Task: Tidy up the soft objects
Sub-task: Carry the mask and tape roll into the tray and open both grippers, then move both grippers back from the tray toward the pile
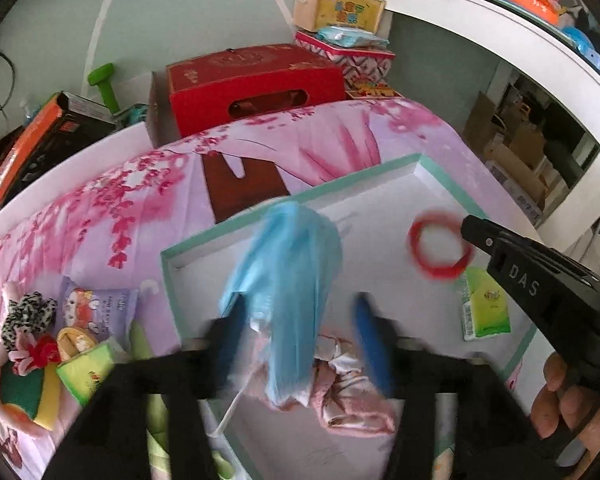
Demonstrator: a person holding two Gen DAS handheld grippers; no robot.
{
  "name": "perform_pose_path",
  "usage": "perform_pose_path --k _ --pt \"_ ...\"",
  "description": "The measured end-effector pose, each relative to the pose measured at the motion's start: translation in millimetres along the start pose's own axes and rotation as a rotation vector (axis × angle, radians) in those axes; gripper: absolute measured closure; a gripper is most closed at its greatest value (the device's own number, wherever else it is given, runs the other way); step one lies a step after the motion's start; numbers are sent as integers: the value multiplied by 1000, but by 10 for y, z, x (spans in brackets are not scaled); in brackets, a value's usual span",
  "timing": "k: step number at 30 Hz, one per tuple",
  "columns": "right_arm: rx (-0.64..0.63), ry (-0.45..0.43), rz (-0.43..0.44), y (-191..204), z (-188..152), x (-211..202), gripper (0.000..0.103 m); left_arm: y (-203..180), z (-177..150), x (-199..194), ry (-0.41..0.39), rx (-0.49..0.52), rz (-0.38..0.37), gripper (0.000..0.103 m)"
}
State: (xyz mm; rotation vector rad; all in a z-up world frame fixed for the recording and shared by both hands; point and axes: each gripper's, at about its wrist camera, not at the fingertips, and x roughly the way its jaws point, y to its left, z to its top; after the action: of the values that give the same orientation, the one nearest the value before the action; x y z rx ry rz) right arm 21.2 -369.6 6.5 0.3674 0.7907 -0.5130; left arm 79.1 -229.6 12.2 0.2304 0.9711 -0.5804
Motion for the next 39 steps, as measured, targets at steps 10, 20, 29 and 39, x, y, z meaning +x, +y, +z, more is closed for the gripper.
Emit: perform_pose_path --k 10,20,29,39 --pt "-17 34 -8 70 -27 8 51 187 31 -169 -31 -37 62 18" --pt "-27 61 -28 112 -73 38 14 311 10 -190 -42 -94 70 1" --pt "-13 69 -54 81 -86 62 0 371 -4 -268 -46 -142 30 1" --pt "-47 25 -38 253 -85 -44 0 687 -32 -467 -75 -236 63 1"
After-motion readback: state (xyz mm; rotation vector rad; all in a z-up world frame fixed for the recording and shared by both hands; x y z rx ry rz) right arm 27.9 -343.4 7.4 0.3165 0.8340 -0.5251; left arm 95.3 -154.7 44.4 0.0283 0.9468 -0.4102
